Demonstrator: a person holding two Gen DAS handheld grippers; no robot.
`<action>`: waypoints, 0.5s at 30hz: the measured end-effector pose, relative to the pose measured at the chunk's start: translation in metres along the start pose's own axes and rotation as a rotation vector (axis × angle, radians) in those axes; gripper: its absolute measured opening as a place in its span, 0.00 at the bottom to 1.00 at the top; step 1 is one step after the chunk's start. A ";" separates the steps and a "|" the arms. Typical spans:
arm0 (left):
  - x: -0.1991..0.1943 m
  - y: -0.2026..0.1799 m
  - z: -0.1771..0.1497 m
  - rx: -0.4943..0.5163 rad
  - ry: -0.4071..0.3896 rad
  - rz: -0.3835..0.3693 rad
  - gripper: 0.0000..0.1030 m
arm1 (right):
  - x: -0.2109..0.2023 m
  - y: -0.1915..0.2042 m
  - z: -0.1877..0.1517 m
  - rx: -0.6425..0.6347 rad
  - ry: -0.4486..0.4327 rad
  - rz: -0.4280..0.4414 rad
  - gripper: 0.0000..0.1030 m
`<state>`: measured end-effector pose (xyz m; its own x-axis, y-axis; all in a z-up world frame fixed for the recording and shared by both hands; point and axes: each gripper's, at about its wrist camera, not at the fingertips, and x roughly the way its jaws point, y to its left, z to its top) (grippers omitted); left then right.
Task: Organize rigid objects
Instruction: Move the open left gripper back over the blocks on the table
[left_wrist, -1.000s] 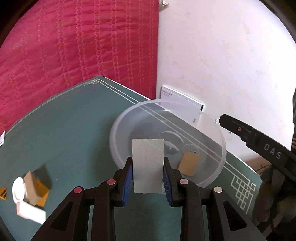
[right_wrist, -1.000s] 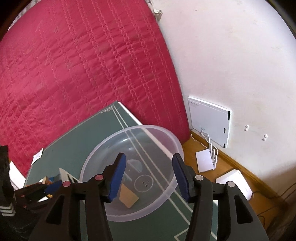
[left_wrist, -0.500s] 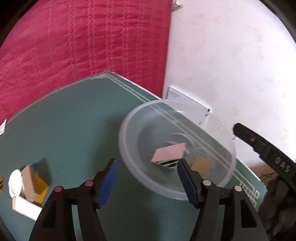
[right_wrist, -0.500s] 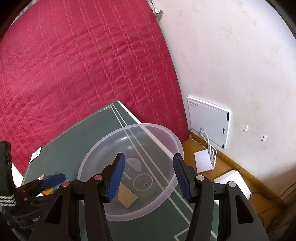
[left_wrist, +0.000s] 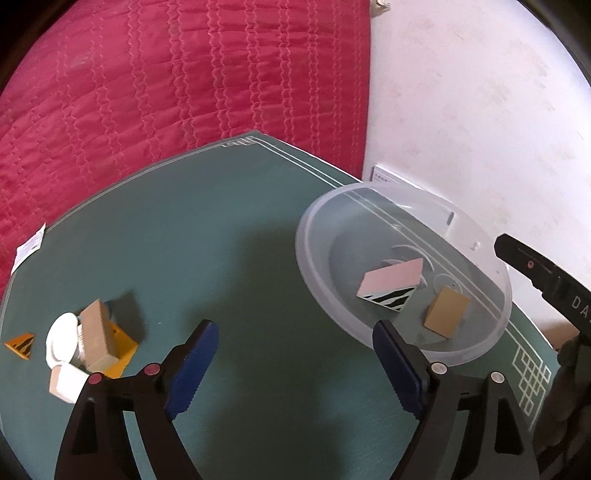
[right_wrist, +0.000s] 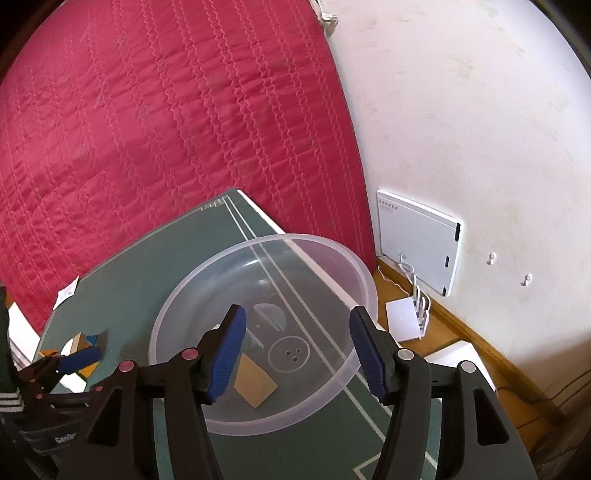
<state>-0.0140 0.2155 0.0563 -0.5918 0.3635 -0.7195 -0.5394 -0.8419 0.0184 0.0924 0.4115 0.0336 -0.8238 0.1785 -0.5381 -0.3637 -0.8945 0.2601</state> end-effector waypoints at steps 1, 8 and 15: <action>0.000 0.003 0.001 -0.005 -0.002 0.004 0.88 | 0.000 0.000 -0.001 -0.002 -0.001 -0.001 0.61; -0.006 0.022 -0.003 -0.033 -0.004 0.063 0.95 | 0.000 0.007 -0.006 -0.034 -0.007 -0.006 0.62; -0.024 0.050 -0.014 -0.086 -0.041 0.118 0.95 | -0.001 0.019 -0.013 -0.081 -0.009 -0.002 0.62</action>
<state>-0.0182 0.1590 0.0646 -0.6728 0.2745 -0.6870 -0.4123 -0.9102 0.0400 0.0924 0.3886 0.0286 -0.8268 0.1838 -0.5316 -0.3296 -0.9241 0.1933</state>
